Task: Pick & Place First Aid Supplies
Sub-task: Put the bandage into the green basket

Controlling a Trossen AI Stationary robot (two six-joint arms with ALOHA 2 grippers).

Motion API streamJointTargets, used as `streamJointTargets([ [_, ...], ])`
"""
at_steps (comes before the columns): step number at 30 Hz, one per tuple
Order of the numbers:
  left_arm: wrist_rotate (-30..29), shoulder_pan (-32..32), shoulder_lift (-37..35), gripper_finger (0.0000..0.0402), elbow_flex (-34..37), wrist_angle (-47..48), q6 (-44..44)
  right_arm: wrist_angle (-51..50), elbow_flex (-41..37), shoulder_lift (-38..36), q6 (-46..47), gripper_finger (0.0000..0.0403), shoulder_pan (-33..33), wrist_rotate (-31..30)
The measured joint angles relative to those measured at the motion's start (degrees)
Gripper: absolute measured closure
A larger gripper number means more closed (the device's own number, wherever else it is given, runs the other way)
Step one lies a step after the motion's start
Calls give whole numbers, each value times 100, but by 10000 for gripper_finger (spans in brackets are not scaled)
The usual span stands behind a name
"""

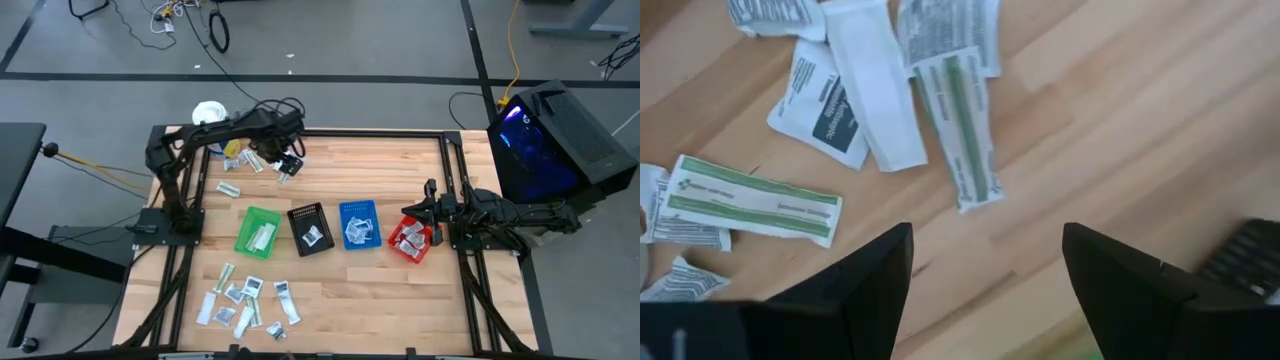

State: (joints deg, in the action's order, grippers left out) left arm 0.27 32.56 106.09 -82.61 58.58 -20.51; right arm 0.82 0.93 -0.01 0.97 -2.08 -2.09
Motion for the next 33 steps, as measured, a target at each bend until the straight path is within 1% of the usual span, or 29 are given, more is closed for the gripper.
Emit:
streamJointTargets([
  [2,71,40,161,136,0,-20,-11,0,0,0,-2,380,0,0],
  [7,588,104,481,136,2,-174,-25,0,0,0,-1,380,-1,0],
  [10,687,102,560,136,2,-325,-31,0,0,0,0,380,2,0],
  [14,552,102,602,136,2,-443,-181,0,0,0,0,380,1,0],
  [19,28,61,599,136,2,-493,-399,1,0,0,-1,380,1,1],
  [29,-22,-80,706,136,22,-499,-885,2,0,0,-1,380,0,0],
  [33,-267,-104,728,136,46,-471,-954,2,0,0,0,380,1,0],
])
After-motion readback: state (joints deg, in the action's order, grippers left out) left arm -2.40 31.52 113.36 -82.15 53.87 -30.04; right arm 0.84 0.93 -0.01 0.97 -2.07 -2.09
